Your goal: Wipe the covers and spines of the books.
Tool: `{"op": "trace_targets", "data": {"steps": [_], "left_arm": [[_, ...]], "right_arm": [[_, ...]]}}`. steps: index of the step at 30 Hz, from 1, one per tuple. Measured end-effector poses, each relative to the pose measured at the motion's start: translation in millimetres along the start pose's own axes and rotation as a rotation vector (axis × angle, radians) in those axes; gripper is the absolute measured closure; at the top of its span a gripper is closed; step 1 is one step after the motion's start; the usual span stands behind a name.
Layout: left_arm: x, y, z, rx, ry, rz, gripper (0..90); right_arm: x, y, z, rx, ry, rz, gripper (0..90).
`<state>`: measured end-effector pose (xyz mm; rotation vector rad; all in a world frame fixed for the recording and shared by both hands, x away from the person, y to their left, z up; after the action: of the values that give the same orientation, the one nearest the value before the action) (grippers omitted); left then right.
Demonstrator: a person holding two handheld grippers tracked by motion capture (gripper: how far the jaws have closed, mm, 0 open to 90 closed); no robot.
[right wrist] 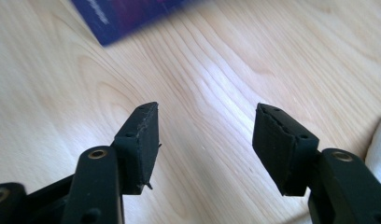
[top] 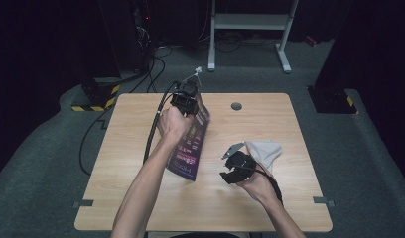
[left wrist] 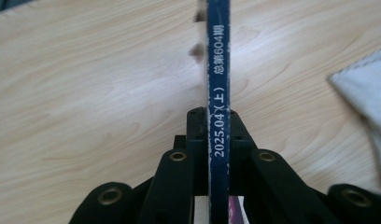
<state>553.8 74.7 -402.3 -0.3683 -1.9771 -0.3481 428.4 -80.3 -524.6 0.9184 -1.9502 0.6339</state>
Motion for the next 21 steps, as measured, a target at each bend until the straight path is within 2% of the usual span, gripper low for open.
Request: {"op": "trace_targets", "data": {"steps": [1, 2, 6, 7, 10, 12, 14, 21], "left_arm": [[0.0, 0.0, 0.0, 0.000, 0.000, 0.000, 84.0], [0.2, 1.3, 1.2, -0.022, 0.002, -0.005, 84.0], [5.6, 2.7, 4.5, -0.072, -0.013, 0.035, 84.0], [7.6, 2.5, 5.6, -0.092, -0.011, 0.042, 84.0], [13.1, 0.3, 7.8, -0.159, -0.016, 0.047, 84.0], [16.2, -0.1, 8.1, -0.181, -0.024, 0.042, 84.0], [19.3, -0.3, 9.5, -0.205, -0.020, 0.049, 84.0], [22.1, -9.7, 20.3, -0.365, 0.015, 0.070, 84.0]], "right_arm": [[-1.2, -2.5, 2.8, -0.002, 0.007, 0.003, 42.2], [-1.9, -2.5, 6.3, -0.034, 0.018, 0.000, 42.9], [-3.6, -9.6, 11.4, -0.023, 0.008, -0.006, 43.5], [-3.6, -10.6, 13.0, -0.033, 0.005, -0.009, 43.8], [-1.4, -15.0, 17.4, -0.023, -0.009, -0.017, 45.6], [-0.6, -14.5, 18.7, -0.037, -0.005, -0.018, 46.3], [1.4, -16.7, 19.1, -0.022, -0.026, -0.024, 48.4], [7.6, -21.8, 21.7, 0.009, -0.070, -0.036, 52.5]]}}
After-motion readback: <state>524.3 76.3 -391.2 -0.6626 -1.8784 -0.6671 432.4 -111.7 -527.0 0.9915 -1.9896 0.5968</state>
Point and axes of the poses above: each handheld gripper's, and its own axes: x roughly backward along the jaws, z roughly out of its underside, y roughly to its left, the point moved 9 cm from there along -x, roughly forward along the jaws, and after that the axes turned 3 degrees about -x, right-handed, at the moved point
